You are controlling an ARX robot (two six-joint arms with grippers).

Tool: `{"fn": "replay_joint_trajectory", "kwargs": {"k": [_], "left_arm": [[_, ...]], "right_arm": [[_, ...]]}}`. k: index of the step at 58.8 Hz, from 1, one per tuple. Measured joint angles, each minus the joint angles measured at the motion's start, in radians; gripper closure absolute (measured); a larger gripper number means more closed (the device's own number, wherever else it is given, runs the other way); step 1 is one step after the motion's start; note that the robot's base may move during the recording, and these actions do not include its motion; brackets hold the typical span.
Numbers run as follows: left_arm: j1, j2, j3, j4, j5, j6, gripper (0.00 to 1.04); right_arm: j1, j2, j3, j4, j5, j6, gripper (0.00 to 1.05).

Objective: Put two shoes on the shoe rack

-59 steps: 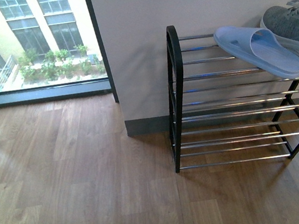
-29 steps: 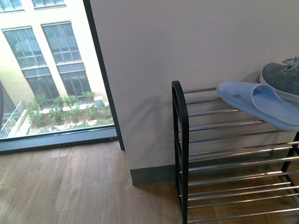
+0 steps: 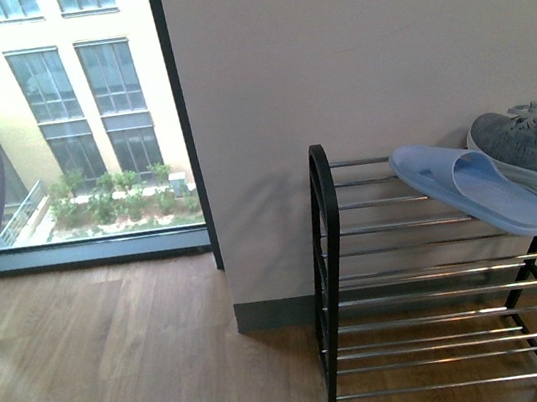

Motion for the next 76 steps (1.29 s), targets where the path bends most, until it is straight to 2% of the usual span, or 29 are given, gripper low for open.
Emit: {"fn": "replay_joint_trajectory", "kwargs": {"k": [8,12,17,25,49,75,76], "left_arm": [[0.000,0.000,0.000,0.000,0.000,0.000,1.03],[0.000,0.000,0.000,0.000,0.000,0.000,1.03],[0.000,0.000,0.000,0.000,0.000,0.000,1.03],[0.000,0.000,0.000,0.000,0.000,0.000,1.03],[0.000,0.000,0.000,0.000,0.000,0.000,1.03],[0.000,0.000,0.000,0.000,0.000,0.000,1.03],[0.000,0.000,0.000,0.000,0.000,0.000,1.03]], "right_arm": [[0.027,-0.080,-0.032,-0.051,0.028,0.000,1.03],[0.089,-0.129,-0.045,-0.087,0.109,0.000,1.03],[0.120,-0.177,-0.057,-0.119,0.112,0.000,1.03],[0.123,-0.220,-0.090,-0.114,0.124,0.000,1.03],[0.124,-0.490,-0.090,-0.370,0.123,0.000,1.03],[0.124,-0.624,-0.090,-0.505,0.124,0.000,1.03],[0.124,-0.660,-0.090,-0.554,0.125,0.000,1.03]]}}
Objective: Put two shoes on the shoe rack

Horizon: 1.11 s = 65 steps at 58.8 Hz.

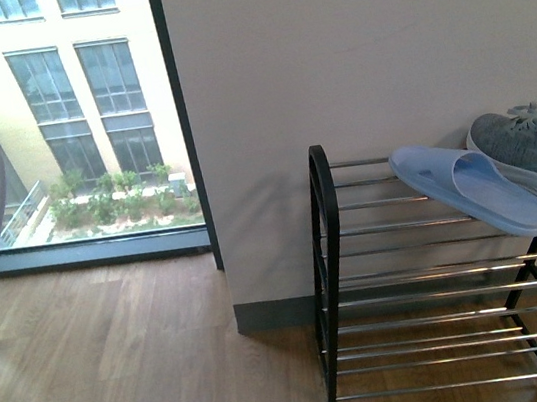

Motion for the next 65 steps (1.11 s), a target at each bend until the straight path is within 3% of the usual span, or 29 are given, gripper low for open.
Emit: {"fn": "replay_joint_trajectory", "kwargs": {"k": [5,23,57,63,65], "left_arm": [[0.000,0.000,0.000,0.000,0.000,0.000,1.03],[0.000,0.000,0.000,0.000,0.000,0.000,1.03],[0.002,-0.001,0.000,0.000,-0.001,0.000,1.03],[0.003,-0.001,0.000,0.000,-0.001,0.000,1.03],[0.003,0.004,-0.019,0.072,0.041,-0.032,1.03]], "right_arm": [[0.000,-0.107,0.000,-0.111,-0.002,0.000,1.03],[0.000,-0.128,0.000,-0.119,-0.001,0.000,1.02],[0.001,-0.129,0.000,-0.119,-0.005,0.000,0.10],[0.002,-0.129,0.000,-0.119,-0.003,0.000,0.10],[0.002,-0.129,0.000,-0.120,0.002,0.000,0.09]]}}
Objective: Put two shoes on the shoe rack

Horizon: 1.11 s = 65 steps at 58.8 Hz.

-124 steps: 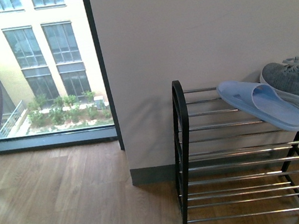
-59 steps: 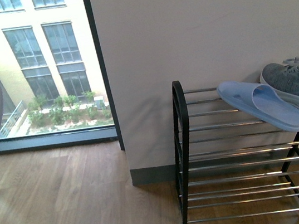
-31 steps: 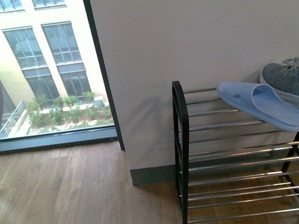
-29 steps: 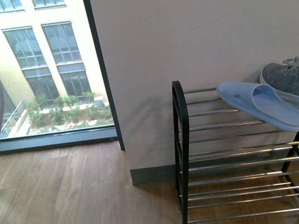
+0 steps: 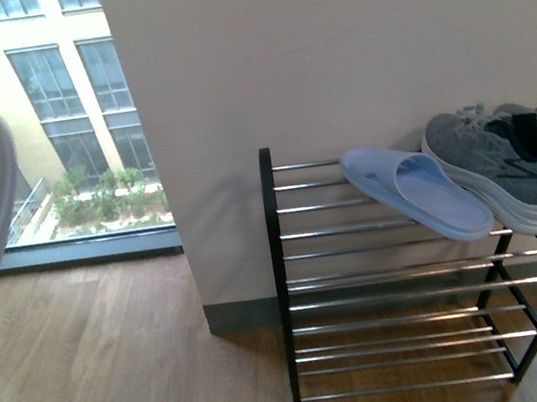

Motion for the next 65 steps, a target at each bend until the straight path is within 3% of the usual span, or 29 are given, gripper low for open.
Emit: {"fn": "replay_joint_trajectory", "kwargs": {"k": [4,9,16,27,40,65], "left_arm": [[-0.003,0.048,-0.014,0.197,0.092,-0.137,1.03],[0.005,0.188,0.070,0.235,0.133,-0.308,1.03],[0.000,0.369,0.203,0.254,0.204,-0.397,1.03],[-0.008,0.673,0.461,0.189,0.269,-0.504,1.03],[-0.089,1.012,0.827,0.062,0.319,-0.536,1.03],[-0.156,1.402,1.299,-0.121,0.358,-0.588,1.03]], "right_arm": [[0.000,0.000,0.000,-0.001,-0.001,0.000,0.09],[0.000,0.000,0.000,-0.001,0.000,0.000,0.09],[0.000,0.000,0.000,-0.001,-0.001,0.000,0.09],[0.000,0.000,0.000,-0.001,-0.003,0.000,0.09],[0.000,0.000,0.000,-0.001,-0.003,0.000,0.09],[0.000,0.000,0.000,-0.001,-0.003,0.000,0.09]]}}
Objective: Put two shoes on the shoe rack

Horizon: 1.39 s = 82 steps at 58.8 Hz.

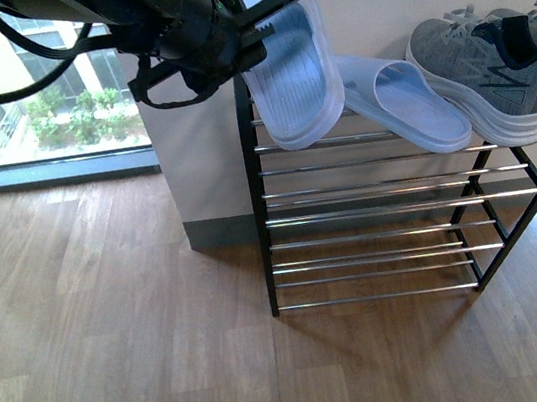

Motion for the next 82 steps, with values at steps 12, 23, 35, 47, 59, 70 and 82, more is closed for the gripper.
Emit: {"fn": "replay_joint_trajectory", "kwargs": {"k": [12,23,35,47,59,70,82], "left_arm": [[-0.008,0.168,0.208,-0.084,0.001,-0.018,1.03],[-0.010,0.277,0.345,-0.151,0.001,-0.009,1.03],[-0.013,0.418,0.560,-0.283,-0.040,0.021,1.03],[-0.021,0.529,0.761,-0.426,-0.088,0.060,1.03],[-0.033,0.712,1.109,-0.614,-0.125,0.099,1.03],[-0.037,0.780,1.241,-0.662,-0.158,0.132,1.03],[-0.037,0.811,1.304,-0.657,-0.168,0.168,1.03]], "right_arm": [[0.000,0.000,0.000,0.000,0.000,0.000,0.09],[0.000,0.000,0.000,0.000,0.000,0.000,0.09],[0.000,0.000,0.000,0.000,0.000,0.000,0.09],[0.000,0.000,0.000,0.000,0.000,0.000,0.09],[0.000,0.000,0.000,0.000,0.000,0.000,0.09],[0.000,0.000,0.000,0.000,0.000,0.000,0.09],[0.000,0.000,0.000,0.000,0.000,0.000,0.09]]}}
